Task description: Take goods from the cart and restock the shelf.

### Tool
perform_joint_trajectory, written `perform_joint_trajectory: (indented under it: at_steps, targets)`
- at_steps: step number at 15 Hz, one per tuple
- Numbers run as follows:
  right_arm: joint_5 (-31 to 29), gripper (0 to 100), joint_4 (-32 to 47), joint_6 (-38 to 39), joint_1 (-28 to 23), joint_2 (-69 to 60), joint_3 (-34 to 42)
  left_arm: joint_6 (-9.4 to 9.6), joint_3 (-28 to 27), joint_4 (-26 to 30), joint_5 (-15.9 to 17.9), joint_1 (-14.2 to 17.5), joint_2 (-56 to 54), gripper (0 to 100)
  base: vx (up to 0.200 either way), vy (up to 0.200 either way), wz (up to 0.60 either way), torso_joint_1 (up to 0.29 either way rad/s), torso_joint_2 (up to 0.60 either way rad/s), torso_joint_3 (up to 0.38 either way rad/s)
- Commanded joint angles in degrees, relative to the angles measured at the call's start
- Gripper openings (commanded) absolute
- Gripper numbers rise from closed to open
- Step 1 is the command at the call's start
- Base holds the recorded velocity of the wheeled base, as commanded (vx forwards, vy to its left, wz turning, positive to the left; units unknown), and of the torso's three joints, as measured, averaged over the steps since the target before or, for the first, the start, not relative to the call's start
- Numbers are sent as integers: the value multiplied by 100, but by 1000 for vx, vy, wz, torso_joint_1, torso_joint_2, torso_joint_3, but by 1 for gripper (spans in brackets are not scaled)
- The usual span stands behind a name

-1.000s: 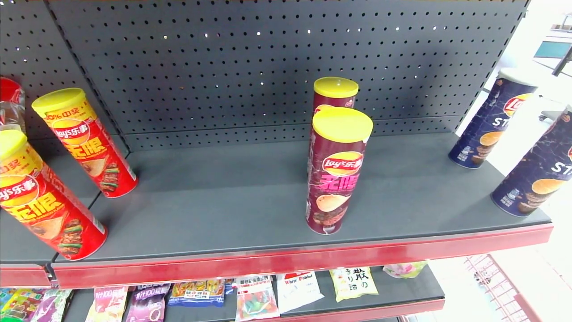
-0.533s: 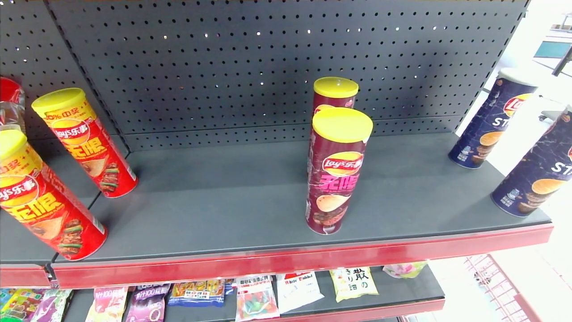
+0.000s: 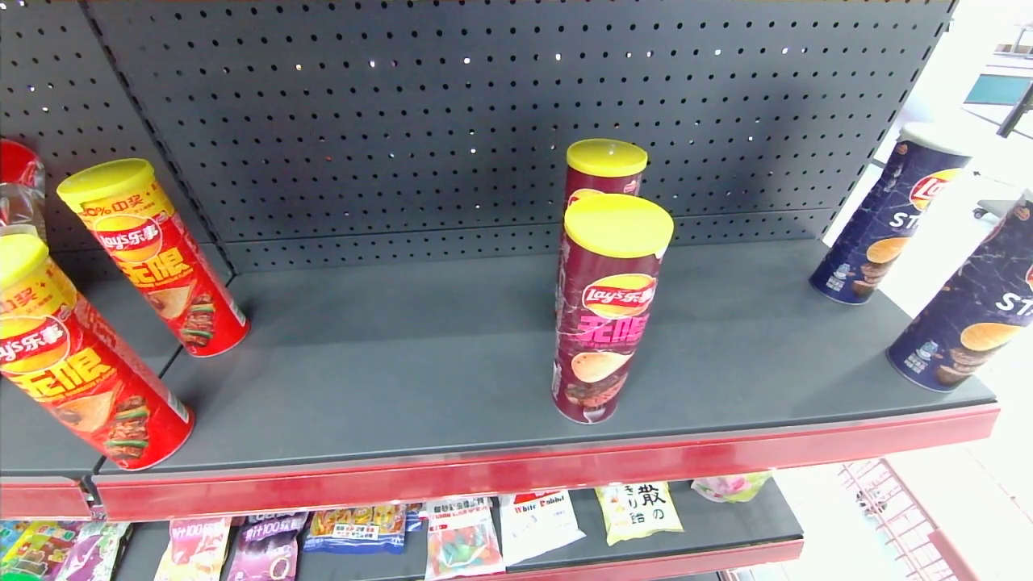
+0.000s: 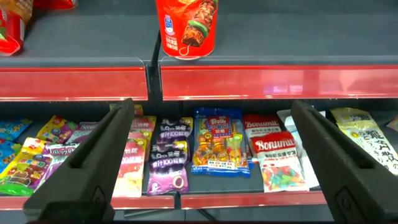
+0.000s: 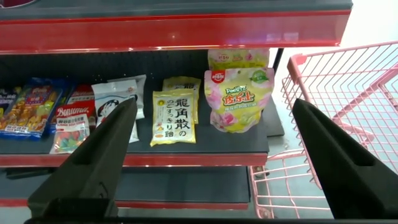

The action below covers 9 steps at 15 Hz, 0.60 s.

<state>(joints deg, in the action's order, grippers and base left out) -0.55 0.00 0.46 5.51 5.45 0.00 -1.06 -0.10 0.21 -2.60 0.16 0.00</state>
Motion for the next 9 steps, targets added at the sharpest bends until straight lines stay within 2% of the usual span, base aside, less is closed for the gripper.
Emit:
perform_joint_trajectory:
  at_steps: [1,6,8,9]
  targets:
    - [2,100,0,-11,-6,9,0,1,1,-3,-4,2,9,100,0,0,0,0,0,0]
    - [-68,100,9,-46,-120,62,-9,1,10,-3,-4,2,9,100,0,0,0,0,0,0]
    - [-59,100,9,-64,-973,290,-9,1,1,-3,-4,2,9,100,0,0,0,0,0,0]
    - [20,100,0,-38,-1017,202,-9,1,1,-3,-4,2,9,100,0,0,0,0,0,0]
